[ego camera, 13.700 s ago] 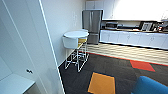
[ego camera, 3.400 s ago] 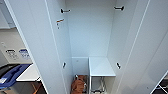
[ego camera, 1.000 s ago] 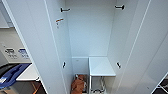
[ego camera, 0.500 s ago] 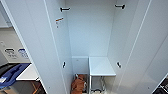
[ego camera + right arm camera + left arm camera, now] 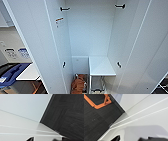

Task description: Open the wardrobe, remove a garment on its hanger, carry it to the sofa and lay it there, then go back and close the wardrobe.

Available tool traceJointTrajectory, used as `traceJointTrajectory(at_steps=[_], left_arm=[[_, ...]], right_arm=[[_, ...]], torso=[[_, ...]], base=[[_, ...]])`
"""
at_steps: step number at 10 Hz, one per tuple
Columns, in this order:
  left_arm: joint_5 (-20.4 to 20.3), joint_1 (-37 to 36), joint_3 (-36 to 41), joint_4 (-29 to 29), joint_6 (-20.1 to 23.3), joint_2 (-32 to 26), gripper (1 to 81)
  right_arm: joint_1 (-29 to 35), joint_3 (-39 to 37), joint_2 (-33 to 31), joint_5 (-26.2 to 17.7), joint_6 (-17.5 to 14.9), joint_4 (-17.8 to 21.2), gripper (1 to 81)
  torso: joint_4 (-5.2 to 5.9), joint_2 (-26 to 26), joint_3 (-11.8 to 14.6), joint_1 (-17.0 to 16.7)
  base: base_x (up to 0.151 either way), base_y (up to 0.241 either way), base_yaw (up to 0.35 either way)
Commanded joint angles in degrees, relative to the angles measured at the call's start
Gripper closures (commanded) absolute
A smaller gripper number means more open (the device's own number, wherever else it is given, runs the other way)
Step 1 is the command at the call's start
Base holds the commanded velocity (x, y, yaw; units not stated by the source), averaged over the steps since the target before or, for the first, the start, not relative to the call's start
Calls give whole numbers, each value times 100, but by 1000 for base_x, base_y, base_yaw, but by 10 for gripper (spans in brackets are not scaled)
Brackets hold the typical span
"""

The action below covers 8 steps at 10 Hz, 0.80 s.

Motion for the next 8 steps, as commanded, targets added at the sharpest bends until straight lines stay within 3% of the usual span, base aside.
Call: traceJointTrajectory(at_steps=[1,4,8], left_arm=[[135,-647,-211,216,11,615,10],[319,-647,-449,646,28,1645,10],[697,-629,-1162,1518,46,3054,10]], right_arm=[[192,872,329,156,237,-133,10],[146,1164,979,308,229,-624,10],[401,865,2185,246,220,-1839,10]], torso=[[0,0,0,0],[0,0,0,0],[0,5,0,2]], base=[[0,0,0],[0,0,0],[0,0,0]])
